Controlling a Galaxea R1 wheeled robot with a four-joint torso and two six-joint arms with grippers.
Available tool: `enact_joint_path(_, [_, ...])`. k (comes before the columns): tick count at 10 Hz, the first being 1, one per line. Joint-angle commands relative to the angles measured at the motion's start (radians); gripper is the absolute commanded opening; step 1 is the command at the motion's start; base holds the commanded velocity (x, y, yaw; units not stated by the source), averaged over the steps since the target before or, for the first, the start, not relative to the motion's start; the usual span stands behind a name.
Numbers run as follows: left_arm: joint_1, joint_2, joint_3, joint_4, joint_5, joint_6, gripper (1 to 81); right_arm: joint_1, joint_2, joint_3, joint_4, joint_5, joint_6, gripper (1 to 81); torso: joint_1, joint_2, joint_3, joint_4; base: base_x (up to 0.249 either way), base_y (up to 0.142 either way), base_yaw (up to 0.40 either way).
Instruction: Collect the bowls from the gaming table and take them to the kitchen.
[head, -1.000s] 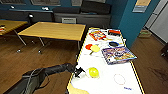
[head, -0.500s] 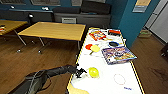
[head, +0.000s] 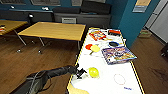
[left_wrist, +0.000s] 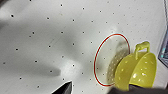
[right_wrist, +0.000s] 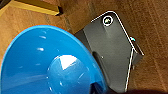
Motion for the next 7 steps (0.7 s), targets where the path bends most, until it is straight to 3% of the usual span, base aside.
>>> enact_joint_path(1, [-0.15, 0.017, 0.013, -0.014, 0.02, 0.001, 81.1, 0.025, -0.045, 0.016, -0.028, -0.053, -0.003, 1.0, 0.0, 0.0, 0.0, 0.0, 0.0, 0.0, 0.0])
enact_joint_path(2, [-0.15, 0.021, 0.009, -0.013, 0.02, 0.001, 81.1, 0.025, -0.045, 0.017, -0.035, -0.052, -0.003, 1.0, 0.0, 0.0, 0.0, -0.037, 0.0, 0.0, 0.0])
enact_joint_path(3, [-0.15, 0.02, 0.006, -0.013, 0.021, 0.001, 81.1, 0.025, -0.047, 0.017, -0.035, -0.052, -0.003, 1.0, 0.0, 0.0, 0.0, -0.004, 0.0, 0.0, 0.0])
enact_joint_path(5, [-0.15, 0.012, 0.006, -0.011, 0.021, 0.001, 81.1, 0.026, -0.047, 0.019, -0.038, -0.052, -0.003, 1.0, 0.0, 0.0, 0.0, -0.015, 0.0, 0.0, 0.0])
enact_joint_path(7, [-0.15, 0.014, 0.006, -0.008, 0.021, 0.001, 81.1, 0.029, -0.047, 0.022, -0.039, -0.052, -0.003, 1.0, 0.0, 0.0, 0.0, -0.015, 0.0, 0.0, 0.0])
